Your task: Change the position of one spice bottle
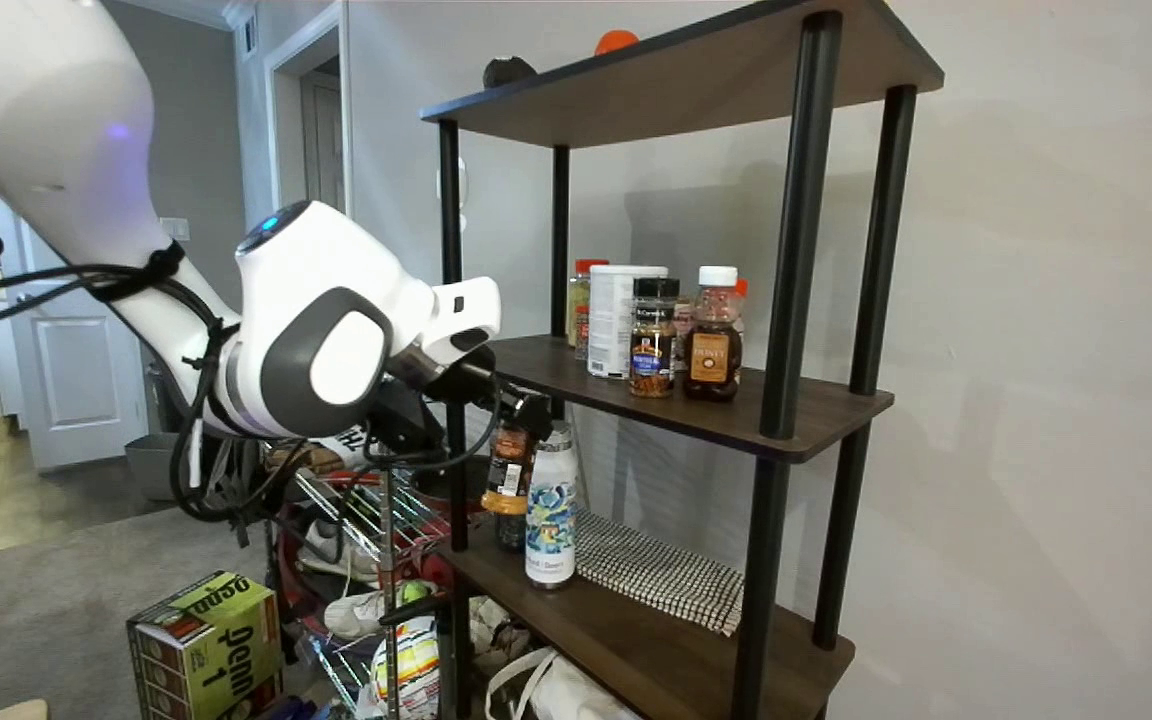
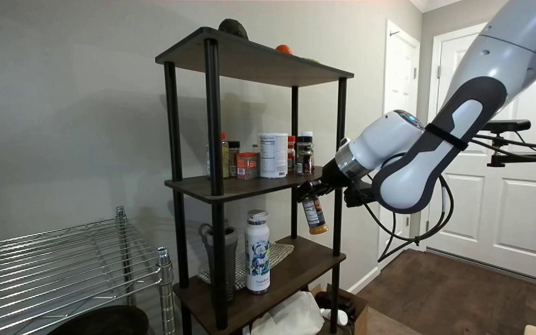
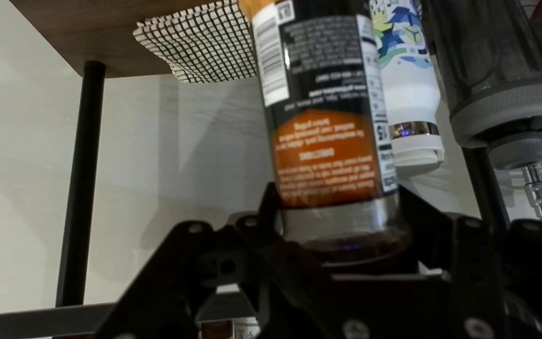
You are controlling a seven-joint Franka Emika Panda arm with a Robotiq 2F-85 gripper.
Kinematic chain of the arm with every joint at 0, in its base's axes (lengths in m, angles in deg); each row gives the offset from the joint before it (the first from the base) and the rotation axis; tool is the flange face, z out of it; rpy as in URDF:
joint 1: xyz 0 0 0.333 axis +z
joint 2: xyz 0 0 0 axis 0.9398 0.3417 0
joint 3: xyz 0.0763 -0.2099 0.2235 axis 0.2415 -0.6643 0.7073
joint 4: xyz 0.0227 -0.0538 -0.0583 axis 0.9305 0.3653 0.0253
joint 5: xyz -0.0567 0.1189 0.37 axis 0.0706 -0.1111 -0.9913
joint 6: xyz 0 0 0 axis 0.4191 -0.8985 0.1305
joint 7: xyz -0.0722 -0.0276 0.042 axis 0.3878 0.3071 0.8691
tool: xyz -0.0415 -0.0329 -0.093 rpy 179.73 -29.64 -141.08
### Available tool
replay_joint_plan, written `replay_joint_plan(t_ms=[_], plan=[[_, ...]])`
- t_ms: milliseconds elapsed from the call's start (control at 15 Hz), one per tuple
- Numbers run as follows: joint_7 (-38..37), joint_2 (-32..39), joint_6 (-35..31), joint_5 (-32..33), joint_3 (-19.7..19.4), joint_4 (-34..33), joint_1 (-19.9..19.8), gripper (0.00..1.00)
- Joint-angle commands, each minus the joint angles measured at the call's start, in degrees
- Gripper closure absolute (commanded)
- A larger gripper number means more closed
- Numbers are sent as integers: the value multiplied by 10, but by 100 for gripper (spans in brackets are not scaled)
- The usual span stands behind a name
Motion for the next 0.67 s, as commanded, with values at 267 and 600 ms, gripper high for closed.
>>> replay_joint_plan(t_ms=[267, 600], plan=[[23, 23, -6, -14, 12, -29, -8, 67], [20, 49, -7, -18, 10, -44, -7, 67]])
